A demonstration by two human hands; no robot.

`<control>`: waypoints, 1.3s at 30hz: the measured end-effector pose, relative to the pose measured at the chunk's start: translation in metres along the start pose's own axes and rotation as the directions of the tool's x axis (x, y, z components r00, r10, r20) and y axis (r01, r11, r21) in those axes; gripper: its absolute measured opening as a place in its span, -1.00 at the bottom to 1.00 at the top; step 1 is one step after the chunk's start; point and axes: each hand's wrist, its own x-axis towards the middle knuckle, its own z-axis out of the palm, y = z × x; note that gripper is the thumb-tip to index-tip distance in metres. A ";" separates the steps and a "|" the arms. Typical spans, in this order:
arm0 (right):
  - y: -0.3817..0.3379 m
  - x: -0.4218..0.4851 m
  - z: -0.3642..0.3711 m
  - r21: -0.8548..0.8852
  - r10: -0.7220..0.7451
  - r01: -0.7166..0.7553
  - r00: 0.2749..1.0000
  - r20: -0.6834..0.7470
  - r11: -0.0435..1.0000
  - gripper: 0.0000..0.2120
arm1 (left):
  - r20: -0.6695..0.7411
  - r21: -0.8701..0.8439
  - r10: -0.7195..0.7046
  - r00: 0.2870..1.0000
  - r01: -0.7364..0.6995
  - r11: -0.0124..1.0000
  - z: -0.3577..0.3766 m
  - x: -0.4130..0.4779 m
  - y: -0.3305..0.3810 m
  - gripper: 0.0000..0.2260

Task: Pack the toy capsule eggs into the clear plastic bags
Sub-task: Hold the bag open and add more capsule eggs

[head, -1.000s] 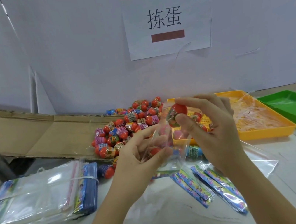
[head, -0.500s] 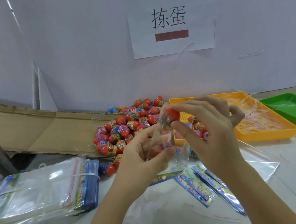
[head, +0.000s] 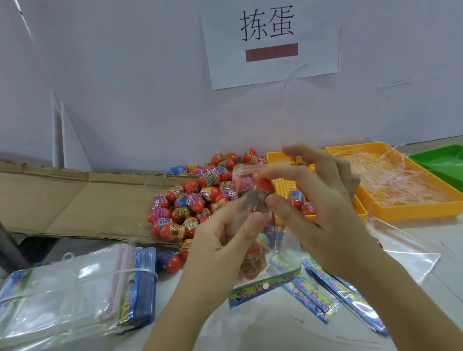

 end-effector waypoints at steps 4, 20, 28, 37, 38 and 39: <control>0.000 0.003 -0.004 0.151 0.070 -0.037 0.974 -0.216 0.988 -0.79 | -0.049 -0.023 -0.012 0.999 0.011 1.000 -0.001 0.001 -0.001 -0.67; -0.005 0.001 -0.002 -0.125 -0.034 0.005 0.972 -0.231 0.992 -0.74 | -0.166 -0.076 0.046 0.985 -0.059 0.995 -0.002 0.002 -0.006 -0.52; -0.005 0.003 -0.004 -0.109 0.036 -0.056 0.983 -0.179 0.993 -0.71 | 0.037 -0.119 0.037 0.999 -0.032 0.992 0.002 -0.002 -0.006 -0.34; -0.005 0.003 -0.009 -0.132 0.027 -0.033 0.999 -0.047 0.991 -0.78 | 0.078 -0.029 0.024 0.997 -0.022 0.999 0.002 -0.002 -0.006 -0.29; -0.004 0.003 -0.011 -0.133 0.033 -0.038 0.999 -0.034 0.990 -0.77 | 0.080 -0.008 0.029 0.996 -0.029 1.000 0.002 -0.001 -0.006 -0.31; -0.003 0.003 -0.012 -0.135 0.042 -0.044 0.999 -0.019 0.990 -0.77 | 0.075 0.015 0.031 0.997 -0.032 0.999 0.002 -0.001 -0.007 -0.32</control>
